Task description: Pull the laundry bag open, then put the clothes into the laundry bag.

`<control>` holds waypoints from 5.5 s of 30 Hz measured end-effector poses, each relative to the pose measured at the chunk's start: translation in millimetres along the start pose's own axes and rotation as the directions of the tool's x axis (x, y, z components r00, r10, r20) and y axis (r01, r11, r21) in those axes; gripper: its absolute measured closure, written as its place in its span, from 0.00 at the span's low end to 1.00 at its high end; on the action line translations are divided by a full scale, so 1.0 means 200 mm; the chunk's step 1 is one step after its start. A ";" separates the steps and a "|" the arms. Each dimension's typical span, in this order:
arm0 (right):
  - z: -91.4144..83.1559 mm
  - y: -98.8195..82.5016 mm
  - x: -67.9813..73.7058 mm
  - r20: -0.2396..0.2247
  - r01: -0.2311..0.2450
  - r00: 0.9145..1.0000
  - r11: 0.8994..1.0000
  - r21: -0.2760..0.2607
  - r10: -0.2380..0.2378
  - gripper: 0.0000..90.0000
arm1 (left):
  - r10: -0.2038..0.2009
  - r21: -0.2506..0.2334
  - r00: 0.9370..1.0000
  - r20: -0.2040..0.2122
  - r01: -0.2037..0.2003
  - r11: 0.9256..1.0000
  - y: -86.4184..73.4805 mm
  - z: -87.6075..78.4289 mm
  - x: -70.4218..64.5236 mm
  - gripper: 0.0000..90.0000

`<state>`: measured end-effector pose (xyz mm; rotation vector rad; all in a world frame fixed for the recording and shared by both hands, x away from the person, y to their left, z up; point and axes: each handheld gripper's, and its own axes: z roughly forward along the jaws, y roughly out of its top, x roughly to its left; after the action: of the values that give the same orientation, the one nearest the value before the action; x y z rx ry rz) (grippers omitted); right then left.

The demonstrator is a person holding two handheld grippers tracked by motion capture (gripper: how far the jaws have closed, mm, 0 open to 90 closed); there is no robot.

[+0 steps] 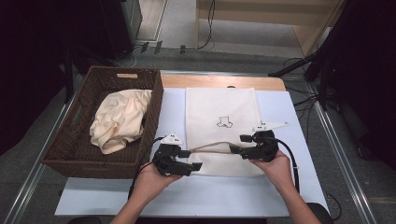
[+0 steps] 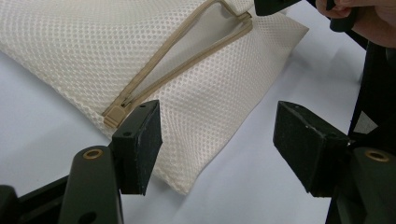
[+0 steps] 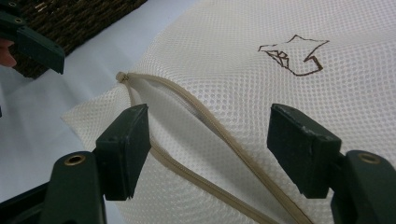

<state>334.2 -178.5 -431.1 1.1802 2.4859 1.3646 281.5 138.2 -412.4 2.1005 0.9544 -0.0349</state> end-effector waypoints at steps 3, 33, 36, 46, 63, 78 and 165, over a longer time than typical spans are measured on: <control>0.02 0.00 0.01 0.001 0.009 1.000 1.000 0.012 -0.009 0.35 | -0.009 -0.006 1.000 0.001 0.009 1.000 -0.01 0.00 0.00 0.36; 0.21 0.01 -0.01 0.060 0.045 0.997 0.995 0.089 -0.050 0.45 | -0.034 -0.003 0.999 0.007 0.034 0.999 -0.02 -0.01 0.02 0.37; 0.24 0.01 -0.02 0.062 0.052 0.996 0.994 0.094 -0.058 0.49 | -0.034 -0.004 0.999 0.010 0.034 0.999 -0.02 -0.01 0.03 0.37; 0.31 0.03 -0.04 0.074 -0.014 0.997 0.995 0.094 0.007 0.75 | -0.040 0.002 0.999 0.011 0.040 0.999 -0.03 0.00 0.03 0.37; 0.18 0.12 -0.04 0.060 -0.019 0.998 0.999 -0.026 0.021 0.93 | -0.014 0.005 1.000 0.022 0.014 1.000 -0.03 0.01 0.02 0.45; 0.12 0.16 0.00 0.035 -0.009 0.999 0.999 -0.048 0.011 0.93 | -0.021 0.033 0.998 0.058 0.019 0.999 0.00 -0.01 0.02 0.46; 0.16 0.19 -0.02 -0.001 -0.064 0.998 0.998 -0.015 0.064 0.94 | -0.065 0.047 0.991 -0.121 0.071 0.996 0.30 -0.74 0.57 0.38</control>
<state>373.0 -147.7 -422.7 1.2667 2.4535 1.3961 359.8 287.0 -311.5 2.1356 1.1067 0.0322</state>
